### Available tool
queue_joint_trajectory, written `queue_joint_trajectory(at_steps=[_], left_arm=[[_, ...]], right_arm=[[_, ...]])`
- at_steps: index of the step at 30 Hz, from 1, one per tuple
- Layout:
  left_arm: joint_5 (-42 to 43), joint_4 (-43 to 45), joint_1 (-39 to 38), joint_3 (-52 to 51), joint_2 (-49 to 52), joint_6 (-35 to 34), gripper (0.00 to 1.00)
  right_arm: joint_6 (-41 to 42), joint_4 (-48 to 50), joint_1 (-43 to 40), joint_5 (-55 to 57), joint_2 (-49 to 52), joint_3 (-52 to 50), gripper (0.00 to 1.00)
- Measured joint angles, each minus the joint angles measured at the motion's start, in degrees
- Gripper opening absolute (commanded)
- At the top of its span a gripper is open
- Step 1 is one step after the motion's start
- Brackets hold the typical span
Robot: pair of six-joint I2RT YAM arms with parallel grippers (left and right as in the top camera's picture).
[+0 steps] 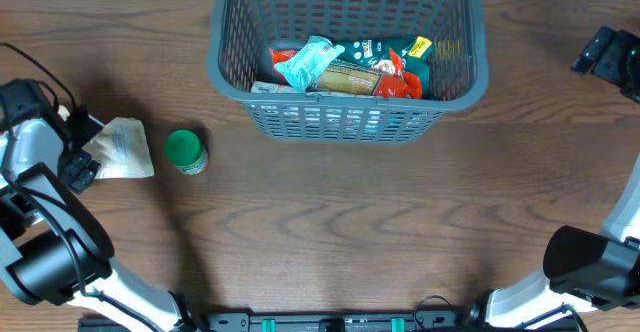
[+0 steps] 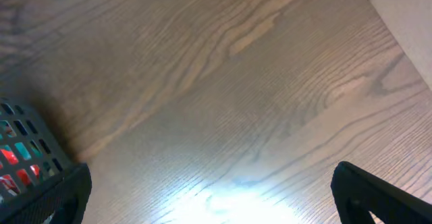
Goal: Pack container
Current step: 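Grasp the white paper bag with the left gripper and lift it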
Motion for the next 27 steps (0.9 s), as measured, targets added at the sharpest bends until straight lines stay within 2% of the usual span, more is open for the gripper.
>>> queue_joint_trajectory(at_steps=[6,13,17,21,27], left_arm=[[2.14,-0.68,-0.13,0.00,-4.26,2.78,0.99],[15.13,-3.15,-0.13,0.00,-10.19,14.40,0.99],[20.09,-7.74,-0.13,0.00,-10.56,21.05,0.98],[21.99,-10.99,-0.13,0.00,-10.49,26.80,0.98],[23.17,-10.99,-0.13,0.00,-8.94,32.54,0.98]], right_arm=[[0.00,0.00,0.00,0.00,0.00,0.00,0.99],[0.00,0.00,0.00,0.02,0.00,0.00,0.99],[0.00,0.00,0.00,0.02,0.00,0.00,0.99],[0.00,0.00,0.00,0.09,0.00,0.00,0.99],[0.00,0.00,0.00,0.13,0.00,0.00,0.99]])
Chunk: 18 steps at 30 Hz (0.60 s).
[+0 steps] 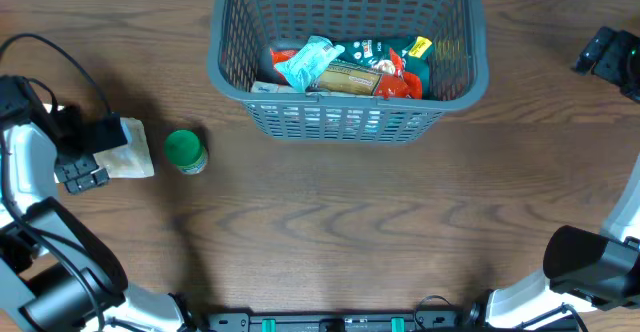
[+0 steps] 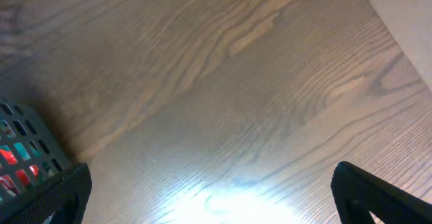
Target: Pack container
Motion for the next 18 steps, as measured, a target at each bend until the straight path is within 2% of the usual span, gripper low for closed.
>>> queue_joint_trajectory(at_steps=[9,14,18], left_arm=[[0.00,4.92,-2.12,0.00,6.25,3.23,0.98],[0.00,8.83,-4.17,0.00,7.04,3.54,0.98],[0.00,8.44,-4.76,0.00,7.15,3.56,0.98]], right_arm=[[0.00,0.00,0.00,0.00,0.00,0.00,0.99],[0.00,0.00,0.00,0.02,0.00,0.00,0.99],[0.00,0.00,0.00,0.02,0.00,0.00,0.99]])
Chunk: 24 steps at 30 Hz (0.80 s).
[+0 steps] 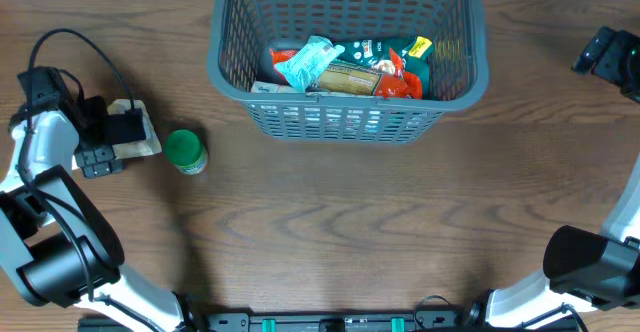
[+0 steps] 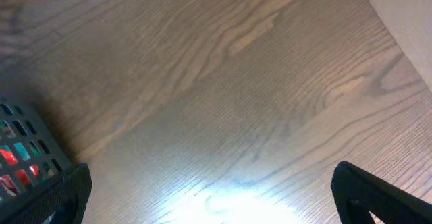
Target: Pack container
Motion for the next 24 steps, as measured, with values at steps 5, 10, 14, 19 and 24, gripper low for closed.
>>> queue_joint_trajectory(at_steps=[5,10,14,19,24], left_arm=[[-0.04,-1.42,0.02,0.57,0.83,0.13,0.98],[-0.17,-1.01,-0.07,2.36,3.02,0.15,0.98],[-0.68,-2.51,-0.04,2.38,5.40,-0.31,0.98],[-0.92,-4.39,-0.04,2.78,5.46,-1.64,0.98],[-0.87,-8.94,0.00,3.28,5.42,-1.90,0.99]], right_arm=[[0.00,0.00,0.00,0.00,0.00,0.00,0.99],[0.00,0.00,0.00,0.00,0.00,0.00,0.99],[0.00,0.00,0.00,0.00,0.00,0.00,0.99],[0.00,0.00,0.00,0.00,0.00,0.00,0.99],[0.00,0.00,0.00,0.00,0.00,0.00,0.99]])
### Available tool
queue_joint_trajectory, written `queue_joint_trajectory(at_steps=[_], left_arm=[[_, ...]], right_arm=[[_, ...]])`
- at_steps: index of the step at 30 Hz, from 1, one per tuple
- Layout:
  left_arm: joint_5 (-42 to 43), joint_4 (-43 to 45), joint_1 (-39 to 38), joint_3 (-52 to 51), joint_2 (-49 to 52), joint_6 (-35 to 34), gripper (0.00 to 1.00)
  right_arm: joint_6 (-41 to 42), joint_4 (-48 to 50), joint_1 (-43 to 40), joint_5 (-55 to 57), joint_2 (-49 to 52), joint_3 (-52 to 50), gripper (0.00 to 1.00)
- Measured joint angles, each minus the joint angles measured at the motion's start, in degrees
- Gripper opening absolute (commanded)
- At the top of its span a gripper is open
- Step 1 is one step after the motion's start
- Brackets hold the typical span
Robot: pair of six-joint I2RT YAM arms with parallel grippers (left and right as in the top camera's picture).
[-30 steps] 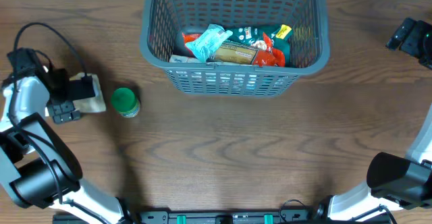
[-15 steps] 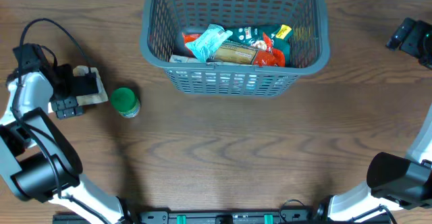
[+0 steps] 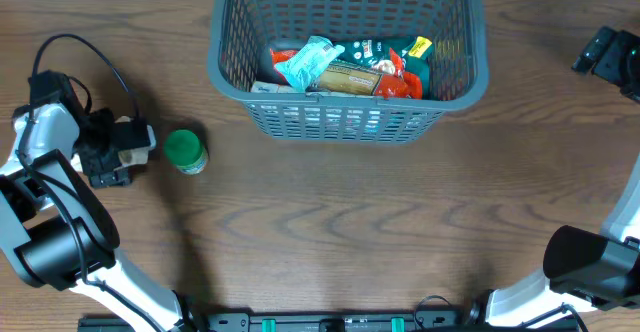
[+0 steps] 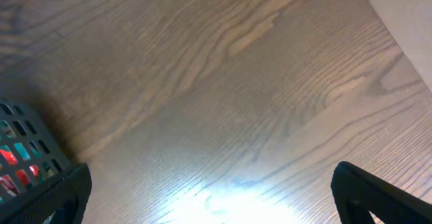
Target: Pack container
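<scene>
A grey mesh basket (image 3: 228, 72) at the top centre holds several snack packets (image 3: 345, 67). A green-lidded jar (image 3: 185, 150) stands on the table to its lower left. Just left of the jar, my left gripper (image 3: 122, 144) sits over a white pouch (image 3: 141, 137). Only a small part of the pouch shows between the fingers, and the gripper looks shut on it. My right gripper (image 3: 603, 52) is at the far right edge. In the right wrist view its fingers (image 4: 378, 196) stand wide apart over bare wood, holding nothing.
The left arm's black cable (image 3: 75, 47) loops over the table's left edge. The basket's corner (image 4: 30, 160) shows at the lower left of the right wrist view. Pale floor (image 4: 405, 8) lies beyond the table's edge.
The left gripper has shifted slightly down and right on the white pouch. Less of the pouch shows now. The jar, the basket and the right arm have not moved.
The left gripper first stood at the pouch's left edge, with the pouch lying flat. It then reached onto the pouch, which had turned and shifted up by the following moment. Now the gripper covers most of it beside the jar. The right gripper stayed open and still.
</scene>
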Motion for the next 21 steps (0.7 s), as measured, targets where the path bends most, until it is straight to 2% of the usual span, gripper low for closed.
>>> queue_joint_trajectory(at_steps=[7,15,21], left_arm=[[0.11,-0.66,0.00,0.00,0.00,-1.53,0.99],[4.17,-0.96,0.07,0.00,0.00,-14.95,0.99],[5.49,-1.27,0.07,0.00,0.00,-19.06,0.99]], right_arm=[[0.00,0.00,0.00,0.00,0.00,0.00,0.99],[0.00,0.00,0.00,0.00,0.00,0.00,0.99],[0.00,0.00,0.00,0.00,0.00,0.00,0.99]])
